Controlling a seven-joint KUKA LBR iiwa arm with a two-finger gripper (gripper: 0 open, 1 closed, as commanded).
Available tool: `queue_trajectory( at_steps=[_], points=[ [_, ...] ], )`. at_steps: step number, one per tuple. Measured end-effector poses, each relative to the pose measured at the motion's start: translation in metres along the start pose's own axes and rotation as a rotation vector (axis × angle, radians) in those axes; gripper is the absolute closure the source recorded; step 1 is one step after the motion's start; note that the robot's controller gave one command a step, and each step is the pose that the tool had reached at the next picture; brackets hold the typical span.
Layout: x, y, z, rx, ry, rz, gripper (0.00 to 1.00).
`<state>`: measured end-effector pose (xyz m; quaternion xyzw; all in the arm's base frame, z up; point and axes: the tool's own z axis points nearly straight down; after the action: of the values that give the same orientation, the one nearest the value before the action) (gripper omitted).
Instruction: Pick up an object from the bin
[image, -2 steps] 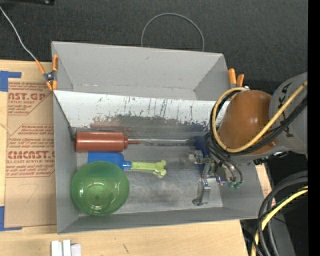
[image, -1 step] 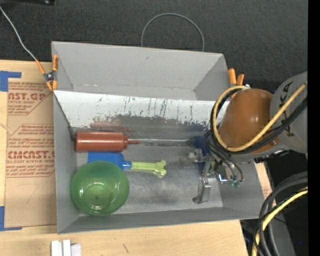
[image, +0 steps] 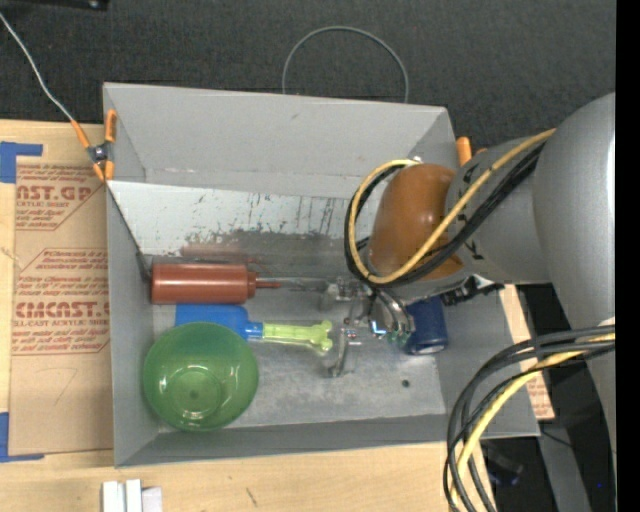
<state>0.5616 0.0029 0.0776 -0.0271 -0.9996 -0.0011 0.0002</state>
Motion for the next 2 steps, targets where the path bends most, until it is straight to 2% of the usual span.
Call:
queue_trajectory(
  at_steps=[1,2],
  points=[
    [0.002,0.003,-0.022,0.001,-0.004,0.09,0.0],
    [-0.006,0.012,0.009,0.0,0.0,0.089,0.0]
  ],
)
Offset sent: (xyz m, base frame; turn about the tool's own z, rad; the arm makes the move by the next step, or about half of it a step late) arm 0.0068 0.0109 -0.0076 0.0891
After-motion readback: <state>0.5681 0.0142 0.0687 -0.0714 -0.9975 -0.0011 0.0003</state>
